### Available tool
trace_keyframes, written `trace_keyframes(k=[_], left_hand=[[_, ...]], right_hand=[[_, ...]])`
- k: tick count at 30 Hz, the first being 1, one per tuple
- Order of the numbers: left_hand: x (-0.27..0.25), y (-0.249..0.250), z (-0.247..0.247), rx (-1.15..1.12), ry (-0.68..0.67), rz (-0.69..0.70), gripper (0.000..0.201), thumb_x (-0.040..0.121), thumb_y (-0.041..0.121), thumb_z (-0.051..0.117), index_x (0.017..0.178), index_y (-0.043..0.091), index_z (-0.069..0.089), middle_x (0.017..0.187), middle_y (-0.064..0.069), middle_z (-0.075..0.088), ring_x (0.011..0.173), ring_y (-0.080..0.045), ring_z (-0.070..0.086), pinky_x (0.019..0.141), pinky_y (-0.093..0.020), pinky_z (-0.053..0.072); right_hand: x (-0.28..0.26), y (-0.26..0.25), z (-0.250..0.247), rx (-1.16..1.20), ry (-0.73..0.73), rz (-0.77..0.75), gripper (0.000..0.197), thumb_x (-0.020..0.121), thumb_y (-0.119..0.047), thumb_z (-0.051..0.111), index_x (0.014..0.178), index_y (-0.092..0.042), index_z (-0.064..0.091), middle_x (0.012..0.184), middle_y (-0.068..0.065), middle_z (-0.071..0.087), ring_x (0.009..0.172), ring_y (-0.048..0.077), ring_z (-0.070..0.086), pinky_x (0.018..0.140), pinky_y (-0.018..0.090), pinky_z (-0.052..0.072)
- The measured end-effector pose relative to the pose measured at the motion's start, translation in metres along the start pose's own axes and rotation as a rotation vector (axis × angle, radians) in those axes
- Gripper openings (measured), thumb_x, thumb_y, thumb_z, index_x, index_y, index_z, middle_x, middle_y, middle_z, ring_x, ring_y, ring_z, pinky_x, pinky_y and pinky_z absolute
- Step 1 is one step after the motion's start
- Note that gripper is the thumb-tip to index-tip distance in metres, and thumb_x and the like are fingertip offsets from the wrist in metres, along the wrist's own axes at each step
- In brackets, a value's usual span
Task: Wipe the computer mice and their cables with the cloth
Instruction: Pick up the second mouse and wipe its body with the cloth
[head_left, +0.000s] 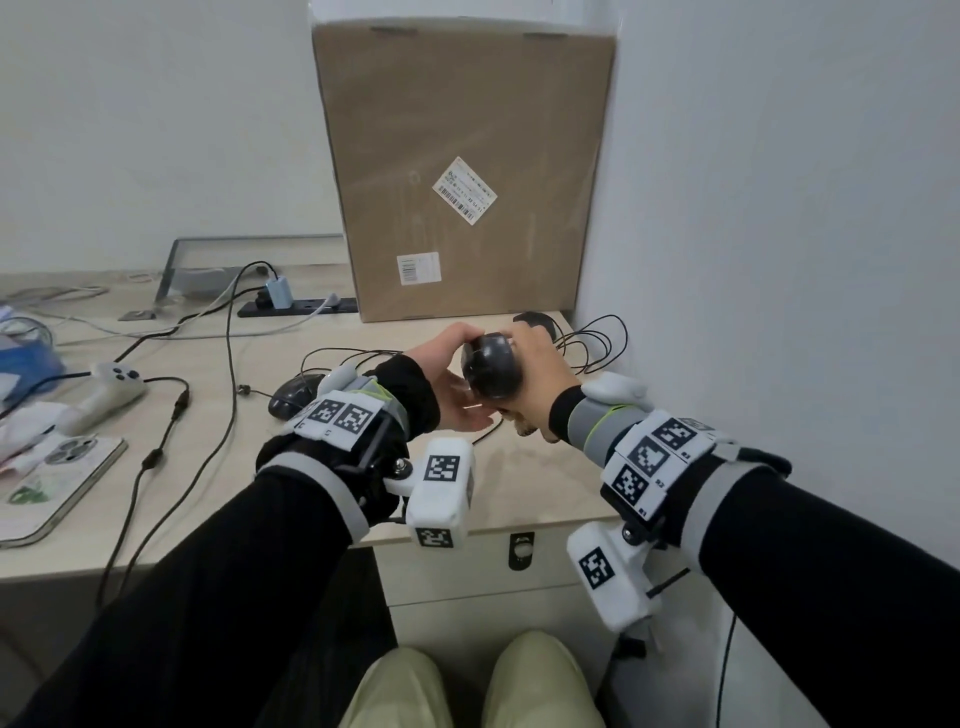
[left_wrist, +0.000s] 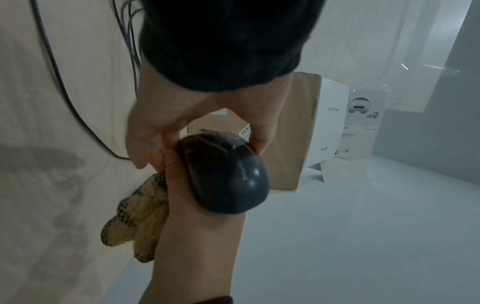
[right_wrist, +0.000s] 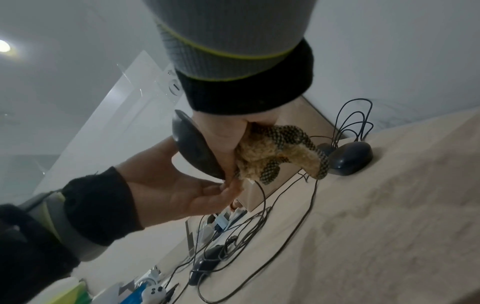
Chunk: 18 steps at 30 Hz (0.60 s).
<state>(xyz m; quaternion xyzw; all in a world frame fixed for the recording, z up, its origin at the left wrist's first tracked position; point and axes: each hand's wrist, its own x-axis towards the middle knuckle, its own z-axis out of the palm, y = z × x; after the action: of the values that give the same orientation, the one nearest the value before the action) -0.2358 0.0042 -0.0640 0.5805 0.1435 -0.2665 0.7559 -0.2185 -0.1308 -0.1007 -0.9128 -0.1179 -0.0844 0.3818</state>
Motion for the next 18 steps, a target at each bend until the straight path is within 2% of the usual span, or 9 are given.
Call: trace_keyframes(k=[1, 4, 6, 8, 10, 11, 13, 15, 18], left_hand=[[-0.001, -0.001, -0.001, -0.037, -0.007, 0.036, 0.044, 0.084, 0.036, 0.060, 0.098, -0.003, 0.047, 0.100, -0.018, 0.054, 0.087, -0.032, 0.059, 0.091, -0.046, 0.045], [-0.002, -0.004, -0.002, -0.187, 0.002, 0.169, 0.027, 0.089, 0.024, 0.060, 0.098, 0.001, 0.048, 0.103, -0.018, 0.053, 0.089, -0.031, 0.059, 0.085, -0.049, 0.049], [-0.001, -0.006, -0.005, -0.256, 0.036, 0.238, 0.019, 0.089, 0.021, 0.061, 0.090, 0.006, 0.050, 0.091, -0.014, 0.056, 0.079, -0.025, 0.061, 0.074, -0.044, 0.053], [0.001, -0.009, -0.009, -0.246, 0.045, 0.242, 0.020, 0.088, 0.024, 0.063, 0.086, 0.007, 0.051, 0.074, -0.009, 0.060, 0.062, -0.017, 0.060, 0.058, -0.031, 0.053], [0.004, -0.013, -0.012, -0.273, 0.013, 0.219, 0.021, 0.086, 0.027, 0.065, 0.091, 0.009, 0.056, 0.077, -0.004, 0.060, 0.064, -0.013, 0.058, 0.052, -0.022, 0.050], [0.006, -0.015, -0.012, -0.284, 0.004, 0.213, 0.020, 0.086, 0.028, 0.065, 0.092, 0.010, 0.058, 0.079, -0.003, 0.061, 0.065, -0.012, 0.060, 0.052, -0.020, 0.050], [0.008, -0.021, -0.011, -0.283, -0.013, 0.222, 0.016, 0.087, 0.029, 0.062, 0.087, 0.013, 0.059, 0.066, 0.001, 0.065, 0.054, -0.010, 0.063, 0.051, -0.019, 0.050], [0.007, -0.029, -0.008, -0.288, -0.052, 0.231, 0.014, 0.091, 0.026, 0.057, 0.085, 0.013, 0.058, 0.054, 0.001, 0.064, 0.043, -0.010, 0.062, 0.047, -0.017, 0.050], [0.010, -0.036, -0.005, -0.313, -0.086, 0.227, 0.019, 0.094, 0.026, 0.053, 0.084, 0.010, 0.058, 0.053, -0.003, 0.066, 0.042, -0.013, 0.063, 0.044, -0.018, 0.050]], right_hand=[[-0.001, -0.001, -0.002, 0.071, -0.003, 0.053, 0.059, 0.074, -0.018, 0.070, 0.121, -0.022, 0.034, 0.107, 0.003, 0.043, 0.048, 0.008, 0.040, 0.027, 0.008, 0.024], [-0.003, 0.005, -0.015, 0.360, -0.029, 0.215, 0.055, 0.078, -0.002, 0.066, 0.115, -0.016, 0.029, 0.095, 0.013, 0.051, 0.032, 0.016, 0.045, 0.031, 0.022, 0.039], [-0.008, 0.006, -0.024, 0.487, -0.026, 0.264, 0.046, 0.077, 0.003, 0.069, 0.106, -0.011, 0.036, 0.079, 0.014, 0.052, 0.036, 0.018, 0.047, 0.035, 0.030, 0.046], [-0.006, 0.010, -0.028, 0.645, 0.027, 0.278, 0.027, 0.076, 0.007, 0.069, 0.080, -0.010, 0.049, 0.065, 0.009, 0.048, 0.046, 0.018, 0.045, 0.042, 0.034, 0.045], [-0.001, 0.011, -0.028, 0.757, 0.155, 0.313, 0.022, 0.070, 0.002, 0.073, 0.067, -0.011, 0.055, 0.064, 0.011, 0.054, 0.052, 0.020, 0.048, 0.051, 0.032, 0.041], [0.002, 0.011, -0.027, 0.752, 0.235, 0.308, 0.018, 0.065, -0.006, 0.076, 0.070, -0.013, 0.061, 0.069, 0.012, 0.062, 0.055, 0.023, 0.054, 0.056, 0.033, 0.043], [0.004, 0.004, -0.027, 0.699, 0.327, 0.235, 0.016, 0.064, -0.019, 0.079, 0.077, -0.017, 0.070, 0.078, 0.006, 0.072, 0.065, 0.022, 0.063, 0.066, 0.036, 0.051], [0.004, -0.003, -0.022, 0.634, 0.371, 0.165, 0.010, 0.072, -0.024, 0.076, 0.081, -0.021, 0.072, 0.083, -0.001, 0.073, 0.076, 0.017, 0.067, 0.079, 0.037, 0.056], [0.002, -0.007, -0.010, 0.434, 0.387, 0.103, 0.017, 0.082, -0.033, 0.067, 0.089, -0.019, 0.071, 0.090, 0.002, 0.072, 0.089, 0.023, 0.066, 0.087, 0.040, 0.052]])
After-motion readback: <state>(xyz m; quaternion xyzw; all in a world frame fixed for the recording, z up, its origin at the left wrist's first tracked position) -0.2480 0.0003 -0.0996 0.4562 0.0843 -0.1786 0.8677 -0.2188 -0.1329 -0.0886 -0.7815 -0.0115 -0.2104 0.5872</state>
